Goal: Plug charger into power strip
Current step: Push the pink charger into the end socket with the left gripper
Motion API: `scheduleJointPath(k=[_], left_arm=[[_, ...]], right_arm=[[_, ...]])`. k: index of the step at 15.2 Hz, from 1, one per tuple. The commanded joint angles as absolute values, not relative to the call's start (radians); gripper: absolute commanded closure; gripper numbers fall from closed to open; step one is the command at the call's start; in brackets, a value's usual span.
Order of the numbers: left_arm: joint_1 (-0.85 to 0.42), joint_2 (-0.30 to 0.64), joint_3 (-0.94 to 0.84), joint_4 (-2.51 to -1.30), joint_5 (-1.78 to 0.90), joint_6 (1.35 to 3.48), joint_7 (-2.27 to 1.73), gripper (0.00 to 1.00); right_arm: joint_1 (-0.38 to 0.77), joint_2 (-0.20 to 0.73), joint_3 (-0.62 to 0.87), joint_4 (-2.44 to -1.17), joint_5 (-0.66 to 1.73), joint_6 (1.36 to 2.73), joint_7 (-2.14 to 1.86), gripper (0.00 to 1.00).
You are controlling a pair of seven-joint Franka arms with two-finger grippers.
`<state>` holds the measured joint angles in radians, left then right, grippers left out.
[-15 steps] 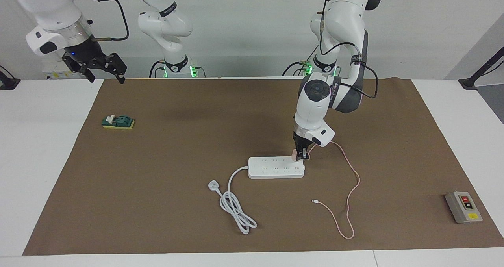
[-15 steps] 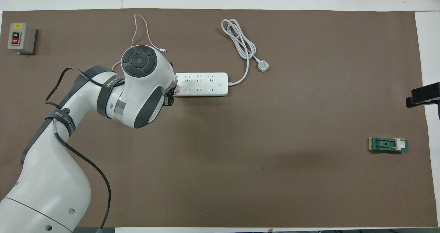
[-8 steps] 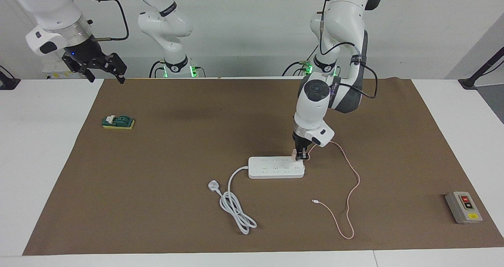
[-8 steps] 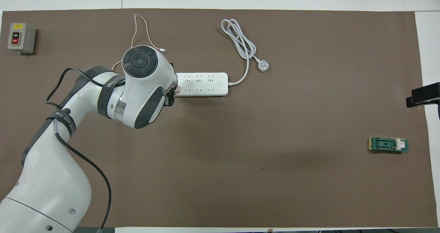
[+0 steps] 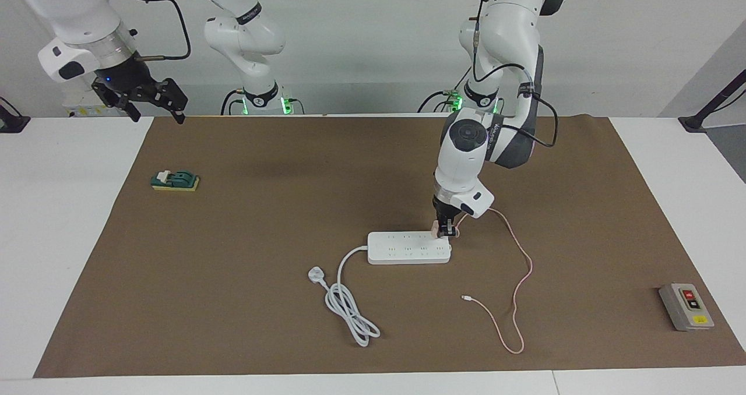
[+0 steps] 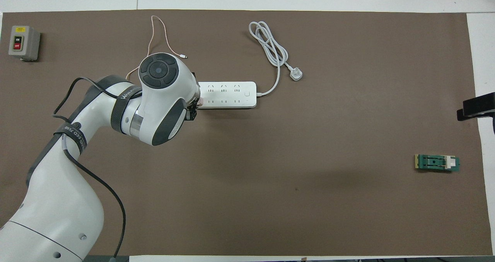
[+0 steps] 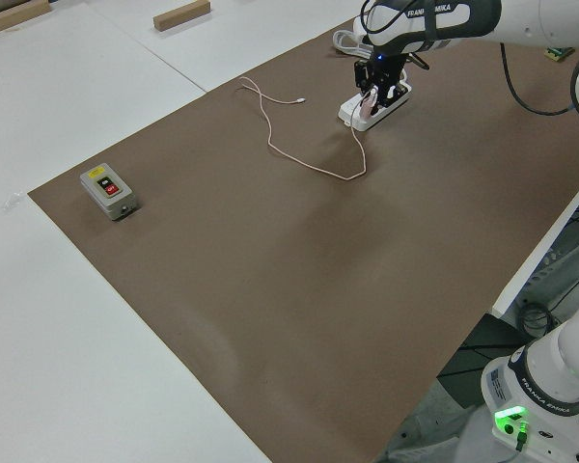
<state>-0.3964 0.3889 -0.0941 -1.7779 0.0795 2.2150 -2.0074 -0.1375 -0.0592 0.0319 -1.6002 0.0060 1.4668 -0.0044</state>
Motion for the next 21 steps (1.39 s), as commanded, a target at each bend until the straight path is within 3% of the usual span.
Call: scheduleJointPath(k=[1, 21], left_arm=[[-0.407, 0.388, -0.086, -1.812, 0.071, 2.256, -1.997, 1.0], [-0.454, 0.454, -0.081, -1.809, 0.077, 2.27, -2.011, 1.0]], right_arm=[[-0.144, -0.06, 0.035, -1.594, -0.009, 1.47, 0.012, 0.0], [-0.146, -0.06, 0.035, -1.594, -0.005, 1.47, 0.014, 0.0]])
